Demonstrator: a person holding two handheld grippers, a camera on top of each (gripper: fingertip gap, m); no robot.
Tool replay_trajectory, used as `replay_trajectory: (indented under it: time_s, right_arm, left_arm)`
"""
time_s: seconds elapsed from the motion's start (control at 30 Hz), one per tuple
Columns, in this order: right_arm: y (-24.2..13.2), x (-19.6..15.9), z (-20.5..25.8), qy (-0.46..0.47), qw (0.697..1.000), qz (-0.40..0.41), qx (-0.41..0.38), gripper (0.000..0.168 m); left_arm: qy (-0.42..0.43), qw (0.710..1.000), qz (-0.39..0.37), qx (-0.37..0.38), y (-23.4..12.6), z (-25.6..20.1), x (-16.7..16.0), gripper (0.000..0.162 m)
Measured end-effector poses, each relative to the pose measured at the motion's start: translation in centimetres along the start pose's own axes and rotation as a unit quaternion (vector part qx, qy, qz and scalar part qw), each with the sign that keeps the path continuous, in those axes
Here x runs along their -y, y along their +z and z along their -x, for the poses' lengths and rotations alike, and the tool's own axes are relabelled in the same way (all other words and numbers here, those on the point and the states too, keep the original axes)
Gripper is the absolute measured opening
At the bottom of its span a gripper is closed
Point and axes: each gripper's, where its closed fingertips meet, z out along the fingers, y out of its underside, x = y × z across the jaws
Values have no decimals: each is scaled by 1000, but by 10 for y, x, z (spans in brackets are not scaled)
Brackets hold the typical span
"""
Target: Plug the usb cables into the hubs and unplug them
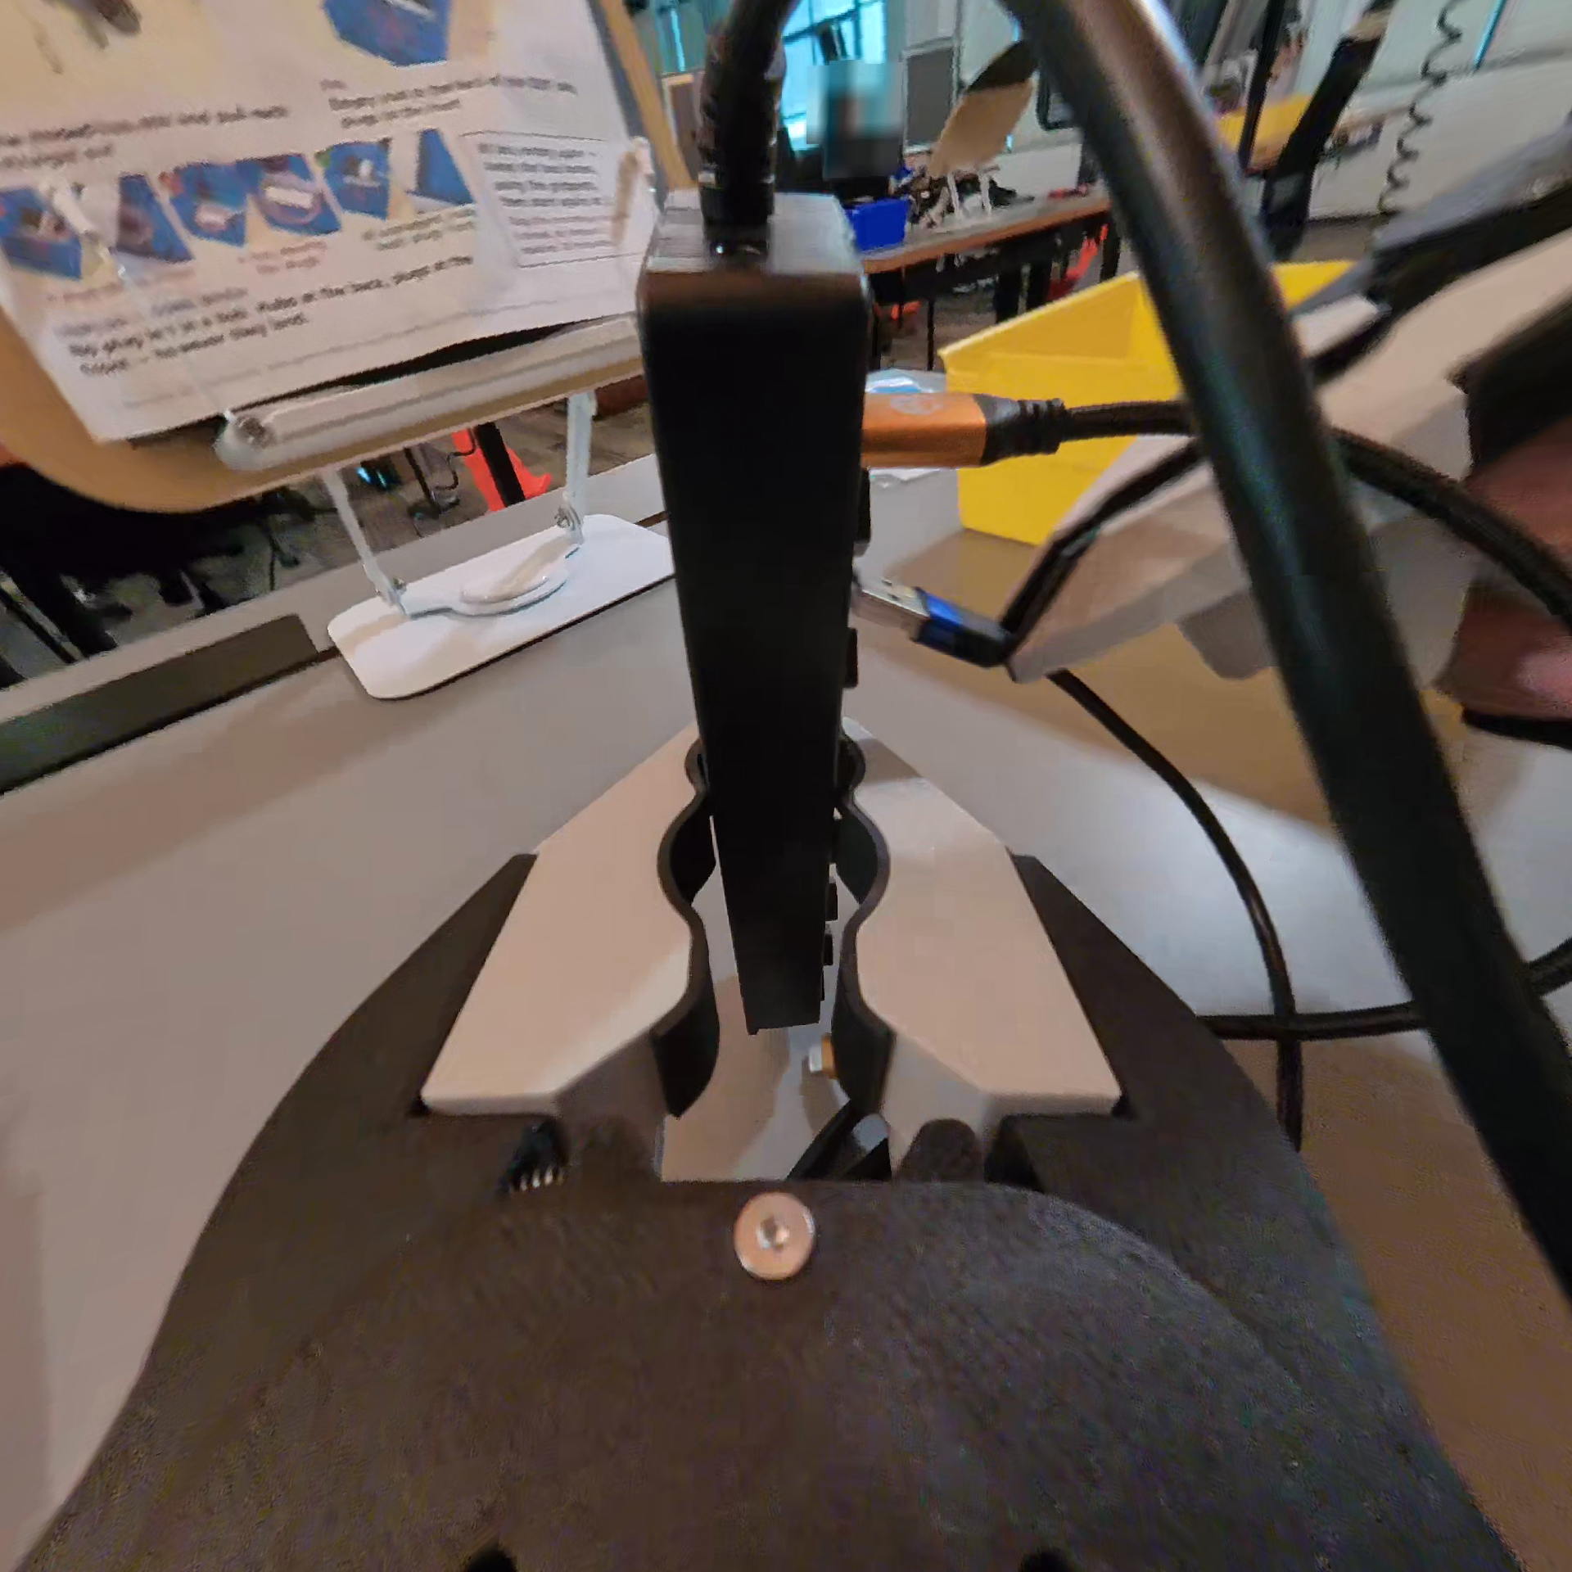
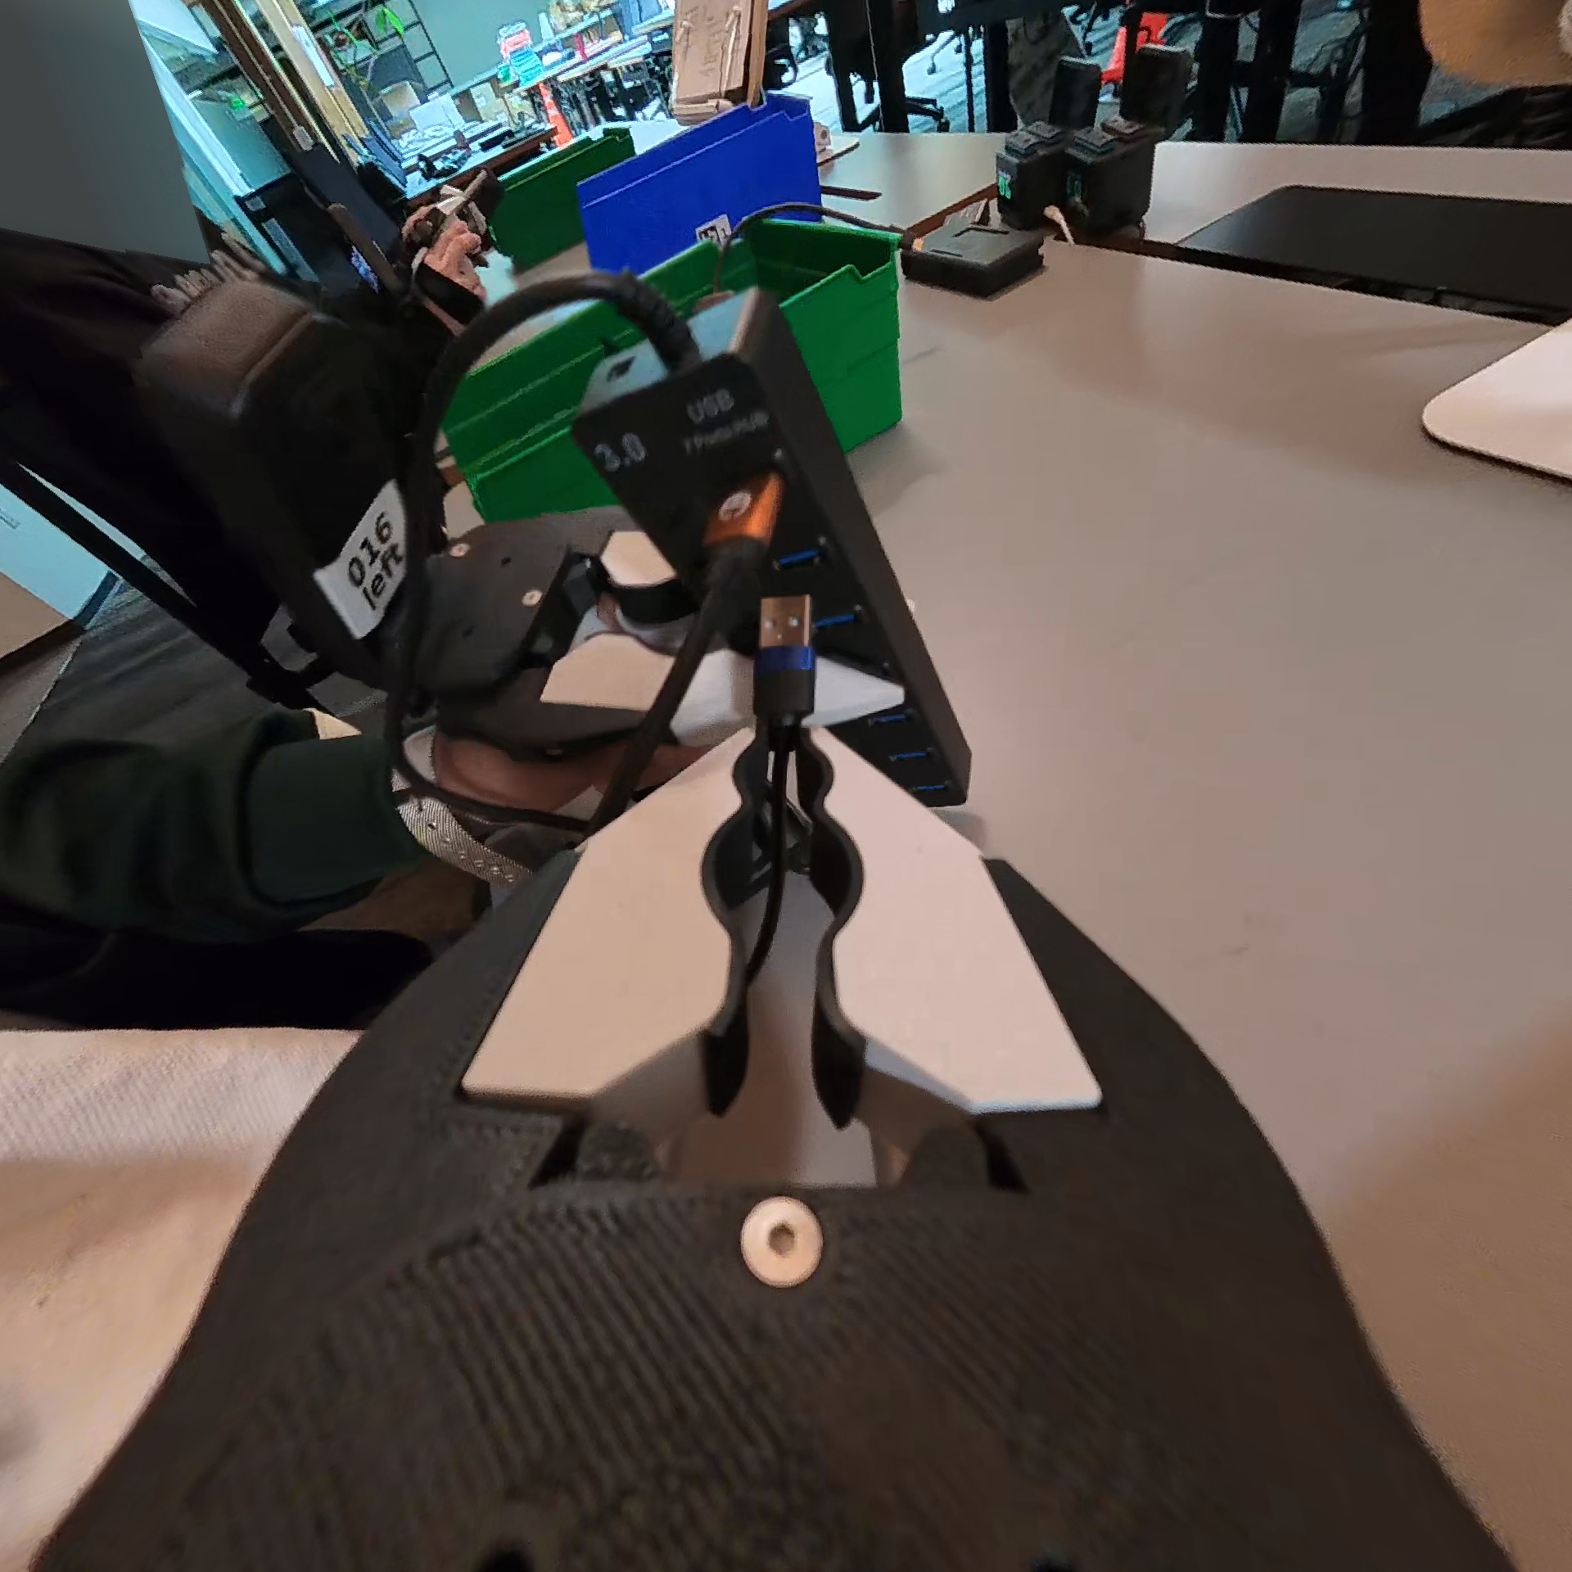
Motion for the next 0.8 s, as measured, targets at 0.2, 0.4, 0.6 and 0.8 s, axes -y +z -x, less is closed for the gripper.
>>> replay_trajectory:
  time_s: [0.2, 0.4, 0.6, 0.8]
  right_arm:
    - [-6, -5, -9, 8, 999, 23, -24, 5]
    - [-6, -6, -8, -27, 998, 40, -38, 5]
    - [-7, -3, -1, -49, 998, 31, -31, 5]
    - [-7, -4, -7, -16, 999, 27, -35, 5]
  left_arm:
    - [41, 999, 16, 13, 2, -4, -5, 21]
    - [45, 998, 28, 18, 4, -4, -9, 21]
    - [42, 998, 32, 19, 4, -4, -10, 21]
    - [53, 998, 31, 17, 4, -6, -10, 21]
